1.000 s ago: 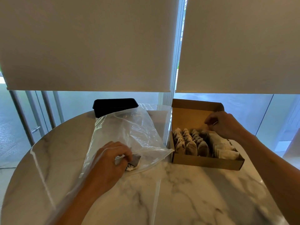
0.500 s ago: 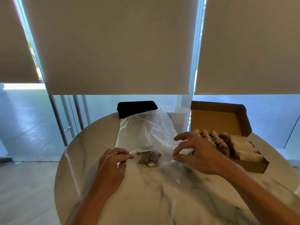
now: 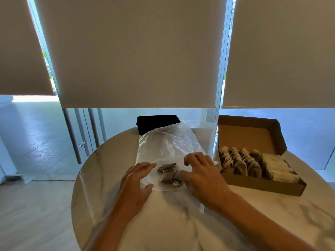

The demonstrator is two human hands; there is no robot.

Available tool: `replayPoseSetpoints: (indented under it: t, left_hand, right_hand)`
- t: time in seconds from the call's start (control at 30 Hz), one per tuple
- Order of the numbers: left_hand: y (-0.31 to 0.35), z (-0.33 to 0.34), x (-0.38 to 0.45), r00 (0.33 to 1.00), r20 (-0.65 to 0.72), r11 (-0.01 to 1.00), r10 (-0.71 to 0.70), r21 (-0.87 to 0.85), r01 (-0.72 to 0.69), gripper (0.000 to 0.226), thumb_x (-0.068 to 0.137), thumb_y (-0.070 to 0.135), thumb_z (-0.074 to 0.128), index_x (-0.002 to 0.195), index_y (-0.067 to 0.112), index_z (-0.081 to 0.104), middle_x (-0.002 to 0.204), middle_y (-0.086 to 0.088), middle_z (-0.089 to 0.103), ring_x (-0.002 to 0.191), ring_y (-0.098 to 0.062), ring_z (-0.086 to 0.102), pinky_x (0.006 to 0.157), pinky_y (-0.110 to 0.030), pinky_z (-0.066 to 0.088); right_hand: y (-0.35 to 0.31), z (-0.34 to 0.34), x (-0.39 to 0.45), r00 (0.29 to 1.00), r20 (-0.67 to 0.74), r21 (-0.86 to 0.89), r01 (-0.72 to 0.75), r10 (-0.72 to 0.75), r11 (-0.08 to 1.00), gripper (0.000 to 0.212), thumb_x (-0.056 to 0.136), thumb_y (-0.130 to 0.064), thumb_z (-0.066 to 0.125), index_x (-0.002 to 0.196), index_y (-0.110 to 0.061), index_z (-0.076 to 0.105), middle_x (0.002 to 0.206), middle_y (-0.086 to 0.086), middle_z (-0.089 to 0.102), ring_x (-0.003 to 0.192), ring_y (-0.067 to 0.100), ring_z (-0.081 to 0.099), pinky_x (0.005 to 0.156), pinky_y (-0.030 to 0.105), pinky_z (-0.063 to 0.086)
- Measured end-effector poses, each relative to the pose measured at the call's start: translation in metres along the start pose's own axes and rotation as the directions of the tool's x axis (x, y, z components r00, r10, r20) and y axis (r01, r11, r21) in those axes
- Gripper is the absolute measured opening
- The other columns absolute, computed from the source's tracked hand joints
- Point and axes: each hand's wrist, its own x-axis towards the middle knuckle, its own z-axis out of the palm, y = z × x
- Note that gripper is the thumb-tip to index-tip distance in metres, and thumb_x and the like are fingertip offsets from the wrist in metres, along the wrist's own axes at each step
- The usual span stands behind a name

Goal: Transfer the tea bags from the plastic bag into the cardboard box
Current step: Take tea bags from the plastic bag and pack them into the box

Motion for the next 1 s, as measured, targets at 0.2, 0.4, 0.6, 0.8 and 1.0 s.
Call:
replayPoseSetpoints:
  t: [0.2, 0.4, 0.6, 0.8, 1.0]
  left_hand:
    - [0.003, 0.0, 0.0, 1.0, -0.009, 0.999, 0.014, -0.029, -0.014, 0.064, 0.07, 0.0, 0.073, 0.125, 0.03, 0.059, 0.114, 0.036, 0.044, 0.11, 0.002, 0.048, 0.091, -0.004, 0.034]
    - [0.003, 0.001, 0.0, 1.0, -0.009, 0.999, 0.023, -0.043, -0.023, 0.064, 0.071, 0.002, 0.074, 0.127, 0.03, 0.058, 0.113, 0.035, 0.044, 0.108, 0.0, 0.05, 0.089, 0.0, 0.032]
    - [0.004, 0.001, 0.0, 1.0, -0.009, 0.999, 0.023, -0.033, -0.023, 0.062, 0.072, 0.003, 0.074, 0.127, 0.029, 0.058, 0.114, 0.031, 0.047, 0.109, 0.003, 0.047, 0.088, 0.003, 0.029]
    - [0.006, 0.002, 0.0, 1.0, -0.013, 1.0, 0.019, -0.022, -0.019, 0.06, 0.074, 0.003, 0.072, 0.127, 0.027, 0.058, 0.111, 0.036, 0.042, 0.107, 0.01, 0.041, 0.087, 0.006, 0.026]
    - [0.011, 0.007, 0.0, 0.999, -0.02, 0.999, 0.047, 0.014, -0.046, 0.038, 0.078, 0.027, 0.071, 0.115, 0.029, 0.067, 0.107, 0.029, 0.051, 0.104, 0.006, 0.045, 0.087, 0.004, 0.026]
  right_hand:
    - [-0.02, 0.015, 0.006, 0.988, 0.144, 0.151, -0.068, 0.047, 0.986, 0.024, 0.083, -0.041, 0.067, 0.107, -0.035, 0.069, 0.101, -0.004, 0.064, 0.092, 0.017, 0.058, 0.078, 0.032, 0.053]
    - [-0.019, 0.022, 0.005, 0.921, 0.273, 0.41, -0.374, 0.279, 0.832, 0.025, 0.092, -0.033, 0.057, 0.116, -0.039, 0.064, 0.113, -0.009, 0.065, 0.099, 0.009, 0.055, 0.092, 0.024, 0.044]
    - [-0.012, 0.027, 0.006, 0.868, 0.329, 0.499, -0.495, 0.373, 0.711, 0.015, 0.086, -0.027, 0.067, 0.1, -0.03, 0.073, 0.099, -0.01, 0.071, 0.083, 0.004, 0.059, 0.079, 0.013, 0.044]
    - [-0.01, 0.016, 0.006, 0.856, 0.287, 0.442, -0.517, 0.431, 0.733, 0.017, 0.09, -0.022, 0.062, 0.104, -0.022, 0.07, 0.1, -0.004, 0.068, 0.085, 0.005, 0.057, 0.08, 0.013, 0.045]
    - [0.005, -0.032, -0.003, 0.842, 0.065, 0.561, -0.476, 0.536, 0.678, 0.011, 0.086, -0.02, 0.066, 0.094, -0.027, 0.071, 0.082, -0.019, 0.063, 0.075, 0.001, 0.058, 0.065, 0.013, 0.049]
